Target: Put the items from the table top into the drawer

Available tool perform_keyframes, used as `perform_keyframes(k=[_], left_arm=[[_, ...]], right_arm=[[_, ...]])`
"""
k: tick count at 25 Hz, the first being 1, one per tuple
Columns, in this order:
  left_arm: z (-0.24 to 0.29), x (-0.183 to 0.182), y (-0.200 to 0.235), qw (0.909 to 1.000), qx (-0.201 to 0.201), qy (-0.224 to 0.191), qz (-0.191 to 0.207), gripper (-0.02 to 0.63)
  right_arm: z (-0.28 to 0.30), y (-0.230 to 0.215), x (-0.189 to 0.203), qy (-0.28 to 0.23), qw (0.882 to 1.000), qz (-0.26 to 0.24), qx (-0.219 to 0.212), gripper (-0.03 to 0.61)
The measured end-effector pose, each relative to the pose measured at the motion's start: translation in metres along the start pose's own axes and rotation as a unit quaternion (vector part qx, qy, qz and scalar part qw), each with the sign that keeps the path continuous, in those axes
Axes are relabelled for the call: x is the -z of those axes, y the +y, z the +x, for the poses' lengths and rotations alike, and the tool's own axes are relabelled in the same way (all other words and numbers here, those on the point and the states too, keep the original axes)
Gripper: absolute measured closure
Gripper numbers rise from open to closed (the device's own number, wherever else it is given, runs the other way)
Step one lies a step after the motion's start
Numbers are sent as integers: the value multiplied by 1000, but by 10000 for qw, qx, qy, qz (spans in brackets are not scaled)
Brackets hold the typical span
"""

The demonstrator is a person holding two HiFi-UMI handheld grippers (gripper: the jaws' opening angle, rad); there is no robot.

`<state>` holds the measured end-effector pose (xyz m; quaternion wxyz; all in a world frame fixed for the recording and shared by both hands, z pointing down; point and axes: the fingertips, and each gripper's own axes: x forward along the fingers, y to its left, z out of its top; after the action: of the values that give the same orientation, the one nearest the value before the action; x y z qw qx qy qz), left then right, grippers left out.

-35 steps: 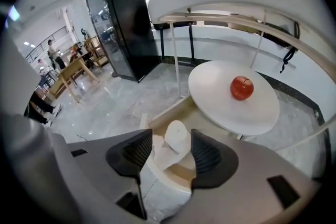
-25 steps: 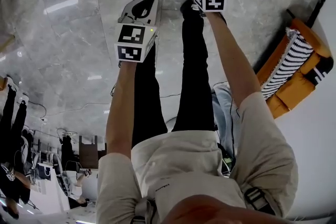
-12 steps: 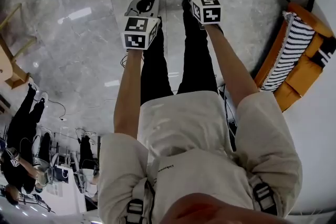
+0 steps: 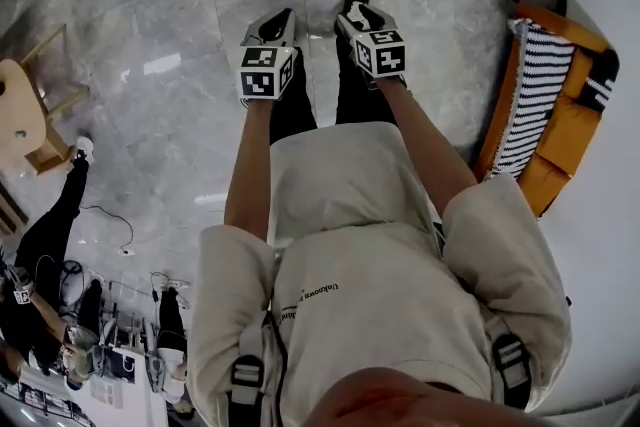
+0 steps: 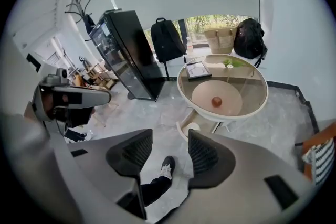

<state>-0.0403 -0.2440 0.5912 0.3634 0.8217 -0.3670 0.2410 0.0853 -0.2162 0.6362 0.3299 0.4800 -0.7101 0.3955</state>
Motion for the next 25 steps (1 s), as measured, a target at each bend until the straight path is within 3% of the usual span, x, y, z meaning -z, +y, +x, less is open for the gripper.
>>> perform_keyframes(k=[4,9,15,18,25], left_arm=[[-25,-17,-33,9999,130,-103,12,592],[-62,-36,-50,9994,209,-249,148,592],[-73,-26,-64,9989,386,-221,133,592],[-69,-23,-73,9983,510,-157,239,592],[-76,-21,-88,9982,353,-242,426,592]], right_arm=[[-48,10,0,-150,9999,-16,-39,348],[-87,24,-16,-714,9903,1159,-288,348],[-100,35,-19,-733,9965,340,-200,348],[-105,36,-13,-840,9959,322,-122,348],[-121,31,1,-927,9954,249,-46,348]])
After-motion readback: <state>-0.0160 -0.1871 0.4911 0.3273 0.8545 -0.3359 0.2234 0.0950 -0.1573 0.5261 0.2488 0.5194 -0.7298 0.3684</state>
